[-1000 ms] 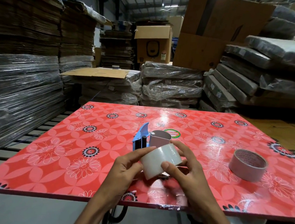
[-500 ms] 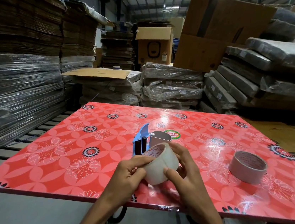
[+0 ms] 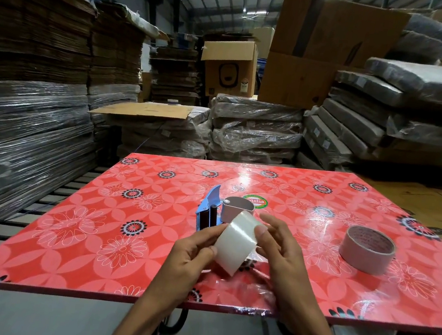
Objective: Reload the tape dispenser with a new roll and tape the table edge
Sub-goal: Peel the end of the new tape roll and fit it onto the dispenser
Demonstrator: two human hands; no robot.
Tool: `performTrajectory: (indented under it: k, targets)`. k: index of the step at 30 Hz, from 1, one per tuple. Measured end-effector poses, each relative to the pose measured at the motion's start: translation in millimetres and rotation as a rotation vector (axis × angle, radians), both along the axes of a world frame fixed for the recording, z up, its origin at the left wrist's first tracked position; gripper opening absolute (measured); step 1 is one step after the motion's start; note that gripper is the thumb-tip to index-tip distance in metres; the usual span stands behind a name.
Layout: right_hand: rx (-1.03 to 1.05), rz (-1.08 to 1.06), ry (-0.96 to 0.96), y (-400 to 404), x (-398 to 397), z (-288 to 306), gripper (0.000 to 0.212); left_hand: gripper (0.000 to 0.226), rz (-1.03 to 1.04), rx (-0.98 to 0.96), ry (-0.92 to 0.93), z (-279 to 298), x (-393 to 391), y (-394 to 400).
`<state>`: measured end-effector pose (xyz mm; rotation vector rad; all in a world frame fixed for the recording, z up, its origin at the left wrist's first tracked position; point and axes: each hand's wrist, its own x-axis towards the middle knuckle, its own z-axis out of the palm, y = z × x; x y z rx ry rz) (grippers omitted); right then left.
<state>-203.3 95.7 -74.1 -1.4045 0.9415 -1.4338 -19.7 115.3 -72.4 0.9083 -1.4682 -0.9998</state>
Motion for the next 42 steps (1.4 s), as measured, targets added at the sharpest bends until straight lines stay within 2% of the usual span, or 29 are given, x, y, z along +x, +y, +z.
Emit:
performTrajectory:
  k: [2,6,9,15,22,28,31,34,38,42]
  targets:
    - [-0.032,0.024,0.064,1,2,1,0.028,0.042,-0.016,0.001,0.029,-2,2,-2]
    - [-0.101,0.05,0.238,0,5,-1,0.054,0.048,-0.066,0.051,0.069,-3,5,-4]
    - [-0.082,0.05,0.15,0,1,-2,0.052,0.053,-0.082,0.025,-0.014,-2,2,-2]
    - [0.005,0.121,-0.061,-1,-4,-5,0.054,0.038,-0.039,-0.081,-0.05,0,-3,2]
    - [0.104,0.171,-0.163,-3,-2,-2,0.038,0.053,-0.034,-0.113,-0.103,1,-3,4]
    - [0.156,0.208,-0.164,-4,1,2,0.037,0.041,-0.01,-0.101,-0.052,0,-3,7]
    - [0.175,0.237,-0.171,-5,1,2,0.043,0.044,-0.007,-0.088,-0.05,-1,-2,6]
    - [0.236,0.242,-0.204,-8,0,2,0.064,0.046,-0.006,-0.06,-0.048,-1,-2,3]
    - [0.296,0.227,-0.26,-14,-5,4,0.056,0.045,-0.026,-0.068,-0.01,5,-11,7]
    - [0.317,0.291,-0.361,-13,-10,9,0.067,0.042,-0.003,-0.119,-0.006,6,-26,3]
